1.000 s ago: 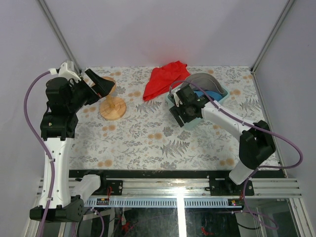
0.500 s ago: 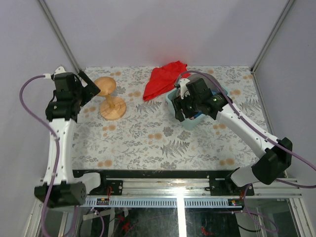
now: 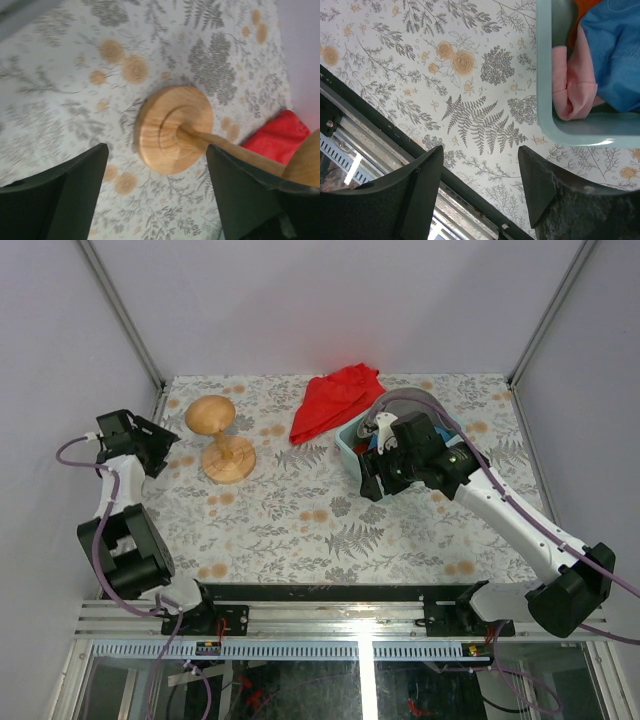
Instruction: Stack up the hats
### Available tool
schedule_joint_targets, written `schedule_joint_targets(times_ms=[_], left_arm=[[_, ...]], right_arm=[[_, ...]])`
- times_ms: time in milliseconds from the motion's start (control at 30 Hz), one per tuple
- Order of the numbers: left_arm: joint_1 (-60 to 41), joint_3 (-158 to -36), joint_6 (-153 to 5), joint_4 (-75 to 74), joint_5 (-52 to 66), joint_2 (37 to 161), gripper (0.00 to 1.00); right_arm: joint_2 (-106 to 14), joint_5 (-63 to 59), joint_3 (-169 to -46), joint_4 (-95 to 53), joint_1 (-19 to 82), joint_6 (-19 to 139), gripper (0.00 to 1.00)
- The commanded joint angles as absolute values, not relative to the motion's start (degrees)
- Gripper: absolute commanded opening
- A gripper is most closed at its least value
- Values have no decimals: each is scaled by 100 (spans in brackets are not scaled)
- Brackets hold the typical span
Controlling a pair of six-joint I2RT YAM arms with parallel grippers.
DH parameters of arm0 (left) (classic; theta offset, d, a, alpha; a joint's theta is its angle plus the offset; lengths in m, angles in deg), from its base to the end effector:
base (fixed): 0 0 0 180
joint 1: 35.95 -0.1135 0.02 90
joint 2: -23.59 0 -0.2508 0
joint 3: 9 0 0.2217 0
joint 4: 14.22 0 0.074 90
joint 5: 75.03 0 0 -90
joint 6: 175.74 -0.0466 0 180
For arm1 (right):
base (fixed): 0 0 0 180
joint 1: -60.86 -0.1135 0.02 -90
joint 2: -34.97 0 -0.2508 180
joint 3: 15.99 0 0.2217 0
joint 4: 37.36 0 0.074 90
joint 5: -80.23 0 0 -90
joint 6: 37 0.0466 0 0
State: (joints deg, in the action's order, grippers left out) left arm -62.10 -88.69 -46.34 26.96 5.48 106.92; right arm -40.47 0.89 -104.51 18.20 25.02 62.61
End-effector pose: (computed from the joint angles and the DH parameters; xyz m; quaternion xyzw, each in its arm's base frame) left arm 0.2702 0.1241 0.2640 -0.4714 0.7908 -0.1200 0.3715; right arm 0.2067 0.1600 0.3255 -0.2432 0.8790 0.2334 0.3372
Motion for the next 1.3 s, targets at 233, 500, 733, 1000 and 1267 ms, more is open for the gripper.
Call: schedule_joint_targets(times_ms=[233,500,733,1000,1267], left_arm=[[-6189,-9223,-4731,399,-1258,12810,38],[-6162,-9545,-4848,-42,-1447,13751,37],[-6023,-10335,-4751,-200,-1660,14691,36],[-5564,-10124,-4683,-230,-1566,14651,34],[-5361,-9055,-4646,-332,-1493,14008,34]], right_arm=[[-3814,194,-10212,1732,2526,6823,66],[-3773,391,-10045,1597,2526,7306,64],[-3576,337,-9946,1754,2526,7533,63],[-3737,-164,-10174,1796,2526,7679,64],[-4145,-1375,-10641,1981,2612,7726,67]])
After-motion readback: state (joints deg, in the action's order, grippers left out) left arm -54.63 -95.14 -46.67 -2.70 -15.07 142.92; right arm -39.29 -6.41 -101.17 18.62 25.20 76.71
